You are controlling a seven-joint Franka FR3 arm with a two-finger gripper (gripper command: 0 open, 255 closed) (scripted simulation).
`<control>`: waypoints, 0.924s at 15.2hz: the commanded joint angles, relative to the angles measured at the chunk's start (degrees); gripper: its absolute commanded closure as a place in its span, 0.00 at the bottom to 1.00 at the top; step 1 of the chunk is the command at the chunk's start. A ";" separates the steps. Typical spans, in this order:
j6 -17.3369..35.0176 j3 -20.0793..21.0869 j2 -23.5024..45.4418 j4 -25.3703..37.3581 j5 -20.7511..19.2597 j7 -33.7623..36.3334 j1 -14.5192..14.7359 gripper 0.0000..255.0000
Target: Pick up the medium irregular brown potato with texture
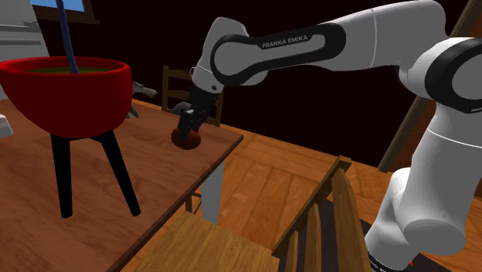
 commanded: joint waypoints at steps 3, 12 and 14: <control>-2.80 -0.06 -0.38 2.45 -0.22 0.46 -0.06 1.00; -9.59 -0.15 -0.51 9.18 -0.80 1.64 -0.14 1.00; -10.47 -0.16 -0.46 10.12 -0.88 1.79 -0.14 1.00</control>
